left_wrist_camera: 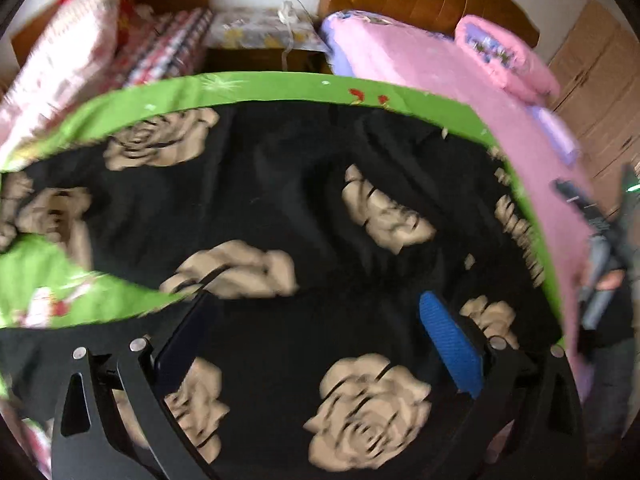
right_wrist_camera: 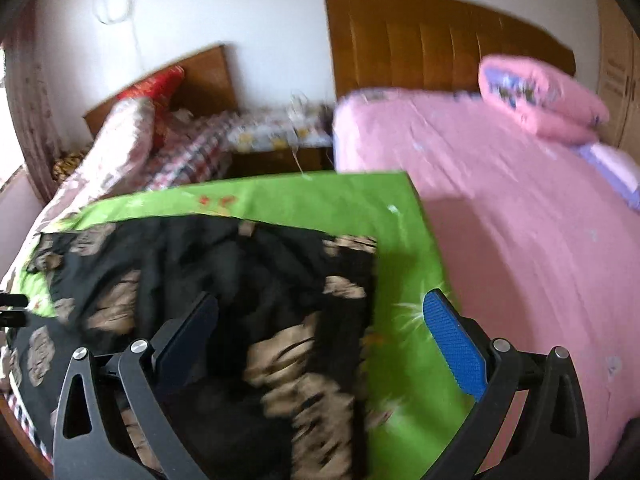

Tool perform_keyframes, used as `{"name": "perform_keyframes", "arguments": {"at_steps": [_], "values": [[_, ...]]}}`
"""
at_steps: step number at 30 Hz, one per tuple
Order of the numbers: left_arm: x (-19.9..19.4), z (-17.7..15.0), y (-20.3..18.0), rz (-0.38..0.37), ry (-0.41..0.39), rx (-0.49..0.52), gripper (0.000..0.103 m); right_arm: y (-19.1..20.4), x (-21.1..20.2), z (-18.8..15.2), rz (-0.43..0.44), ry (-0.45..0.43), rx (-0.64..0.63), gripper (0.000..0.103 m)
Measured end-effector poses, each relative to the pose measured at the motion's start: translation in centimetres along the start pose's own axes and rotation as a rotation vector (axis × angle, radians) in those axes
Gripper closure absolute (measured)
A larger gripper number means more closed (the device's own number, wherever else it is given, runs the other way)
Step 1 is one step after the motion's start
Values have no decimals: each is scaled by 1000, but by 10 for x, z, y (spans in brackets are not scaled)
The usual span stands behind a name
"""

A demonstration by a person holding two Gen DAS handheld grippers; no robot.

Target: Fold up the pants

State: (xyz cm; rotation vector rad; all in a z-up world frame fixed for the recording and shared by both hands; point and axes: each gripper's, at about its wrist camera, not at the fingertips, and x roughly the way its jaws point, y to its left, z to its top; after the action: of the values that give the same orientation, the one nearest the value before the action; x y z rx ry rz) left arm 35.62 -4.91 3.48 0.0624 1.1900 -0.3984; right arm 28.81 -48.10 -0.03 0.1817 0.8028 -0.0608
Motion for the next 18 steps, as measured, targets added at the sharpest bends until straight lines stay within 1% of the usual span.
{"name": "perform_keyframes", "arguments": {"at_steps": [2,3,4,5,7,8,12,14,15,17,18], "values": [[10,12,9,-1,-28,-52,2,-7,26,9,16,34,-10,4],[21,25,17,-3,-36,-102,2,-5,35,14,26,42,-21,4],[30,33,21,-24,-24,-136,2,-2,48,20,54,58,-43,4],[42,41,28,-49,3,-170,2,4,61,26,84,84,-77,4],[67,62,41,-86,59,-251,2,20,81,35,97,119,-166,4],[76,71,47,-86,67,-293,2,32,92,40,113,136,-223,4],[104,102,58,-93,73,-391,2,75,125,56,176,182,-385,4],[114,113,61,-89,71,-438,2,86,142,66,208,209,-410,4],[120,118,62,-90,70,-463,6,92,152,70,229,226,-413,7],[125,120,57,-89,81,-475,10,99,167,76,255,262,-418,13],[127,124,56,-87,85,-474,13,104,173,77,264,287,-425,22]]}}
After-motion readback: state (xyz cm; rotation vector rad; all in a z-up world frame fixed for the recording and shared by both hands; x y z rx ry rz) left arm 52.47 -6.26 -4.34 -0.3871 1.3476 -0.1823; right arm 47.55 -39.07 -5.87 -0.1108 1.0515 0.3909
